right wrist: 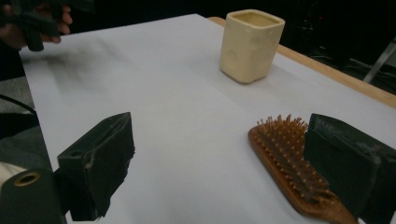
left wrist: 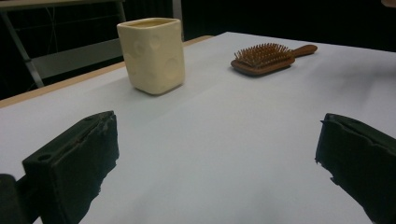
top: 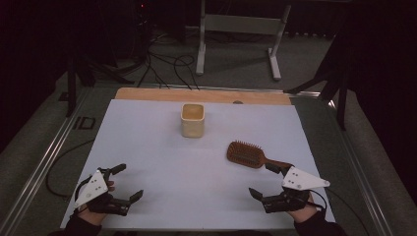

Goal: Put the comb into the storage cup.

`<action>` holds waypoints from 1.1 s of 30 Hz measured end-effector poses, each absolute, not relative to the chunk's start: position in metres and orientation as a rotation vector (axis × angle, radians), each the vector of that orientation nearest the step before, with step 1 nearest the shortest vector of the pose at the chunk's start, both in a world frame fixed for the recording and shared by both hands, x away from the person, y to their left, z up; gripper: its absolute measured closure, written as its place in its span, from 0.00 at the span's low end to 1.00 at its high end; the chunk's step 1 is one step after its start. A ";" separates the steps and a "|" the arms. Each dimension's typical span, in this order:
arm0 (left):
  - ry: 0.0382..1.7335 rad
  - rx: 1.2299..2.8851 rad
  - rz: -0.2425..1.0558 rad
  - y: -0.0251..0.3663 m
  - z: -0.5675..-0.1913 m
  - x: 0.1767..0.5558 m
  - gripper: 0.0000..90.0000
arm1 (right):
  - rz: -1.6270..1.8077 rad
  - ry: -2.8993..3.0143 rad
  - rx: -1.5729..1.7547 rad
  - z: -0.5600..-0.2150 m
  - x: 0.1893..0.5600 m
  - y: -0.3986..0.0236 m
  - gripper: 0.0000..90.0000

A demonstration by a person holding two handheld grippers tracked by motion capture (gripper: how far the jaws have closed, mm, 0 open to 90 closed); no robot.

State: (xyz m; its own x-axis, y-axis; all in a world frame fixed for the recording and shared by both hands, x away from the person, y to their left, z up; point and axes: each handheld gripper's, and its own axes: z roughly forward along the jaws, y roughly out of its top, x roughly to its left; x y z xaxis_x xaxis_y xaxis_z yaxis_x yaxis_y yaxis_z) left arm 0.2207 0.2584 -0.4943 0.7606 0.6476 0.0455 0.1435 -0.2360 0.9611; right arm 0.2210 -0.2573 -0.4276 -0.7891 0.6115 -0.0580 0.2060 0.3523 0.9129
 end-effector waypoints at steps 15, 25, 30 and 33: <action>0.618 1.774 0.534 0.259 -0.494 0.220 0.00 | 1.398 2.200 0.685 -0.398 0.237 -0.261 0.10; 0.614 1.775 0.537 0.259 -0.493 0.220 0.00 | 1.390 2.176 0.681 -0.388 0.251 -0.268 0.10; 0.612 1.776 0.538 0.258 -0.493 0.220 0.00 | 1.354 2.160 0.702 -0.384 0.260 -0.272 0.10; 0.612 1.777 0.539 0.259 -0.493 0.220 0.00 | 1.343 2.160 0.710 -0.385 0.267 -0.276 0.10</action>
